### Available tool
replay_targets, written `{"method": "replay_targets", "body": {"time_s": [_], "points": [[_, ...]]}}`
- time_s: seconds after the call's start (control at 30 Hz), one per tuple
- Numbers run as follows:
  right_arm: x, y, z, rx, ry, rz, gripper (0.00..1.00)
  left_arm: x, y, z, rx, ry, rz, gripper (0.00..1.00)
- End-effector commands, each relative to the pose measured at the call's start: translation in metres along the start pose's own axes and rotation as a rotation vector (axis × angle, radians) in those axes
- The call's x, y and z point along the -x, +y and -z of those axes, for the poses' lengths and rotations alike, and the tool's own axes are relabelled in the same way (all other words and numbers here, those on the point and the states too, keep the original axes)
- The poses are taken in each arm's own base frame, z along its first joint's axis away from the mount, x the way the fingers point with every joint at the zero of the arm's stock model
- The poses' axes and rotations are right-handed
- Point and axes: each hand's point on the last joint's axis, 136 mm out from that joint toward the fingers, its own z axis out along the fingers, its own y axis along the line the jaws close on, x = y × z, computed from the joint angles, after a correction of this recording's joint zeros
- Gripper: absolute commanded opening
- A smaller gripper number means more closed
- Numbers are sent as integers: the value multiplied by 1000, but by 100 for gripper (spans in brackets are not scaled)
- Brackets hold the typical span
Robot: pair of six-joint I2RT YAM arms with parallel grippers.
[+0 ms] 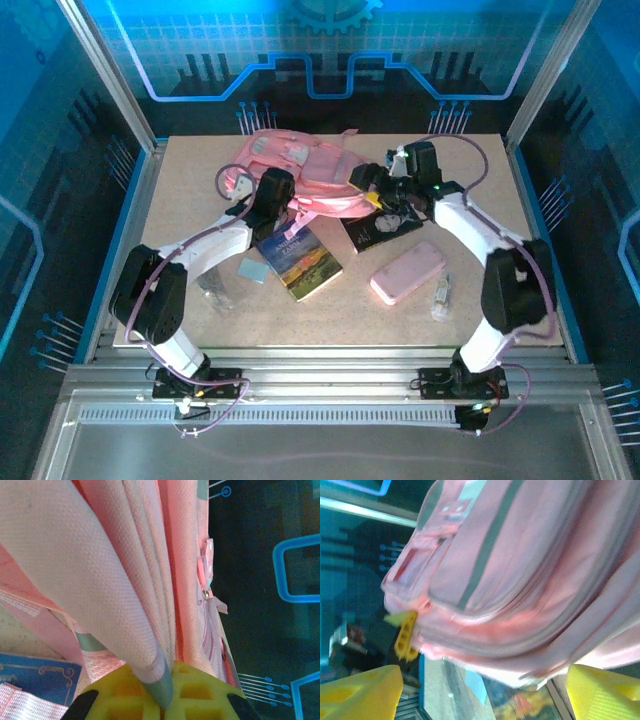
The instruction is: Pack books, pencil case, and school supplies into a backpack
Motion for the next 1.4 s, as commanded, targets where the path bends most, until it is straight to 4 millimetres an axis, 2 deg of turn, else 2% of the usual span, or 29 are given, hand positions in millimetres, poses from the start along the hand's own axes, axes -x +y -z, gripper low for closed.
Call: {"method": "replay_targets", "body": {"time_s": [0.0,0.07,0.13,0.2,0.3,0.4,0.53,0.6,0.77,0.9,1.03,1.13,1.17,1.2,1.37], "points": [[-43,3,18,-121,34,170,73,0,-46,20,-115,-28,88,0],[-59,7,24,-160,38,239,69,-5,-46,21,-115,-25,95,0],[-77,14,23,-158,53,292,58,-10,-47,21,-118,-11,107,0],[-91,23,14,-131,56,333,52,-15,-47,21,-122,4,123,0],[-103,34,-9,-97,35,389,48,-17,-48,25,-129,15,140,0],[-107,35,-39,-99,14,409,41,-16,-50,32,-137,15,136,0],[-109,35,-81,-99,-21,409,41,-15,-47,38,-132,22,148,0],[-107,37,-95,-106,-52,420,41,-16,-43,38,-124,28,154,0],[-94,20,-123,-236,-162,407,42,-17,-38,41,-119,45,179,0],[-77,7,-127,-324,-269,361,44,-15,-37,46,-124,49,184,0],[-69,16,-128,-315,-316,329,41,-14,-34,50,-125,46,181,0],[-67,25,-122,-313,-316,332,21,-12,-30,50,-118,39,182,0],[-67,27,-118,-318,-311,335,8,-11,-29,49,-115,31,179,0],[-68,27,-115,-322,-302,337,0,-9,-28,49,-112,22,176,0],[-85,21,-106,-274,-165,323,0,-6,-27,45,-107,-2,140,0]]}}
